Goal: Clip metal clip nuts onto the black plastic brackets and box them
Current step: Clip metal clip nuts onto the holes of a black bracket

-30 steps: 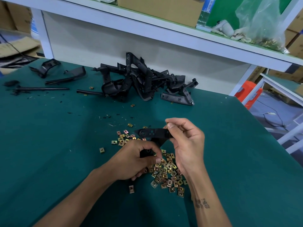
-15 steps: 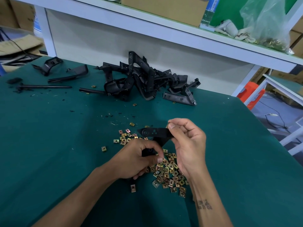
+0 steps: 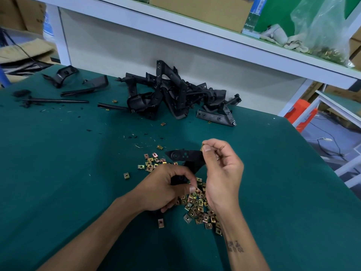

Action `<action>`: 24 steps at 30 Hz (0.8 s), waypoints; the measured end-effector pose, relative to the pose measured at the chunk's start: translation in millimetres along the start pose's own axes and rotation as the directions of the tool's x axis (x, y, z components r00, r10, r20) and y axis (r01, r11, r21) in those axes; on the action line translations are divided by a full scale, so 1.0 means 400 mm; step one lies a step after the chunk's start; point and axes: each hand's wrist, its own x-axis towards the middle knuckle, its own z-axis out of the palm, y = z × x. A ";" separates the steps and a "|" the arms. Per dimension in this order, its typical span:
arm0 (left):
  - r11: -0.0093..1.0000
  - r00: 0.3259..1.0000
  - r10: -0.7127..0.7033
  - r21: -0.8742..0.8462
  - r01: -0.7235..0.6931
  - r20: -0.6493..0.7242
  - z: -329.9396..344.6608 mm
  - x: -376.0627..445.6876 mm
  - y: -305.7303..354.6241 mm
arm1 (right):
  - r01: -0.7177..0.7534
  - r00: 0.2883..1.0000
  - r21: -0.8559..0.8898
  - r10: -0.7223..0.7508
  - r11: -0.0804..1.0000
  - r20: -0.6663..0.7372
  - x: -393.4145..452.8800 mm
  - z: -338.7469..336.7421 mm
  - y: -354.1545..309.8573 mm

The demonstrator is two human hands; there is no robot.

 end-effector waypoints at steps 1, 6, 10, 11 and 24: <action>1.000 1.000 0.001 0.002 -0.001 0.000 0.000 0.000 -0.001 | 0.019 1.000 -0.012 -0.019 1.000 -0.004 0.000 0.000 0.000; 1.000 1.000 -0.006 0.001 0.006 0.003 0.002 0.001 -0.001 | 0.044 0.998 -0.050 -0.047 0.998 -0.043 -0.007 0.012 0.005; 1.000 1.000 0.000 -0.002 0.000 0.012 0.002 0.001 -0.004 | -0.007 0.997 0.004 0.007 1.000 -0.075 -0.007 0.016 0.008; 1.000 1.000 0.000 -0.003 0.000 0.013 0.001 0.002 -0.006 | -0.004 0.998 -0.003 0.004 1.000 -0.069 -0.006 0.015 0.008; 0.998 1.000 -0.017 -0.058 0.018 0.016 0.001 0.002 0.000 | -0.006 0.999 0.057 0.003 0.998 0.050 -0.003 -0.004 -0.001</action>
